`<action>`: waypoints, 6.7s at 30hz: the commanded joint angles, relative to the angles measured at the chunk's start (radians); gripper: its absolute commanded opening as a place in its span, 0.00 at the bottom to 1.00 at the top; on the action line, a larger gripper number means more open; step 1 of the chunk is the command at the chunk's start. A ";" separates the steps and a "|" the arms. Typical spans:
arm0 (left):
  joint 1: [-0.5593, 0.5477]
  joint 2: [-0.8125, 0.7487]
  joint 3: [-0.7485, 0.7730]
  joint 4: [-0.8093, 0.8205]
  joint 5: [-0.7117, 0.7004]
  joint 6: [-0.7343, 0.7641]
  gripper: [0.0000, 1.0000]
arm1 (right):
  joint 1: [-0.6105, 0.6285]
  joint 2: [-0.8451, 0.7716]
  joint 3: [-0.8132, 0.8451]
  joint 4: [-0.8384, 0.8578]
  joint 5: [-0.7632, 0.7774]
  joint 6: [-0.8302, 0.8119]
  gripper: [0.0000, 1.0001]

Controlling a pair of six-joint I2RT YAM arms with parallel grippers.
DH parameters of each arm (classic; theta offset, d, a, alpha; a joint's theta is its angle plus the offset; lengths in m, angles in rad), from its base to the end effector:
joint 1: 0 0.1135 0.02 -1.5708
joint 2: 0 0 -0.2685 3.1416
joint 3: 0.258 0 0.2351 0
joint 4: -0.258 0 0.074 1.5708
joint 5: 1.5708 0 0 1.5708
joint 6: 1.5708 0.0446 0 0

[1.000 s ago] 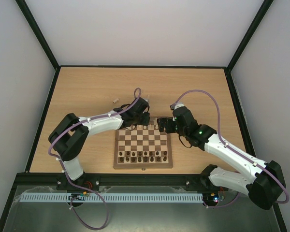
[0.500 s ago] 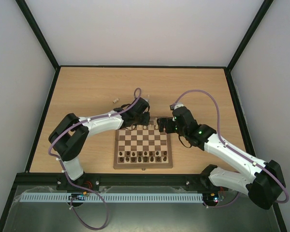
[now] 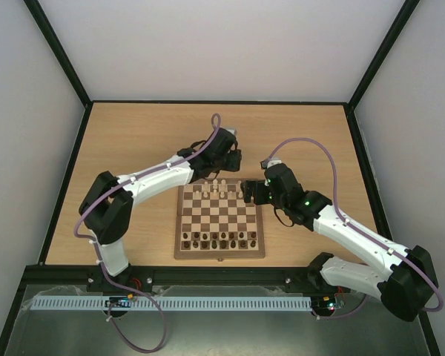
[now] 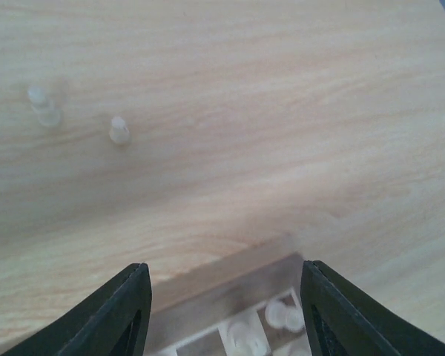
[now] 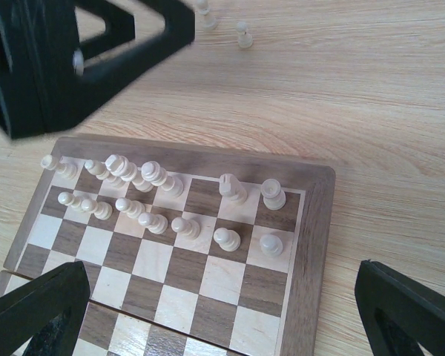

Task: Set up the chess pieces on the board
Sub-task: Pick up the chess piece at the center of the board, then place the chess piece on the chessboard.

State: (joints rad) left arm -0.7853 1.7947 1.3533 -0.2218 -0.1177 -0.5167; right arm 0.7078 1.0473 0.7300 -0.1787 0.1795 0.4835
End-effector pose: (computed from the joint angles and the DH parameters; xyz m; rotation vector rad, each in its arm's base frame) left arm 0.2894 -0.2819 0.2596 0.2415 2.2791 -0.5698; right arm 0.1755 0.1397 0.2760 -0.1232 2.1005 0.5459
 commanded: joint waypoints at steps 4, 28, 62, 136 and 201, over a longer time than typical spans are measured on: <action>0.115 0.099 0.136 -0.089 -0.080 0.029 0.62 | -0.001 0.008 -0.007 -0.004 -0.004 0.003 0.99; 0.268 0.553 0.602 -0.258 0.013 0.083 0.65 | -0.002 0.026 -0.006 -0.001 -0.007 0.000 0.99; 0.281 0.661 0.739 -0.321 0.007 0.093 0.27 | -0.002 0.034 -0.004 0.004 -0.026 -0.004 0.99; -0.077 0.129 0.036 -0.144 -0.055 0.016 0.15 | -0.008 -0.072 -0.029 -0.026 0.158 0.049 0.99; -0.089 -0.015 0.077 -0.180 -0.094 0.029 0.40 | -0.009 0.029 0.026 -0.022 0.107 0.022 0.99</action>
State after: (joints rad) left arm -0.8757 1.8496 1.3602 -0.3752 -0.2031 -0.5156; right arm 0.7040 1.0554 0.7151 -0.1810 0.2768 0.5198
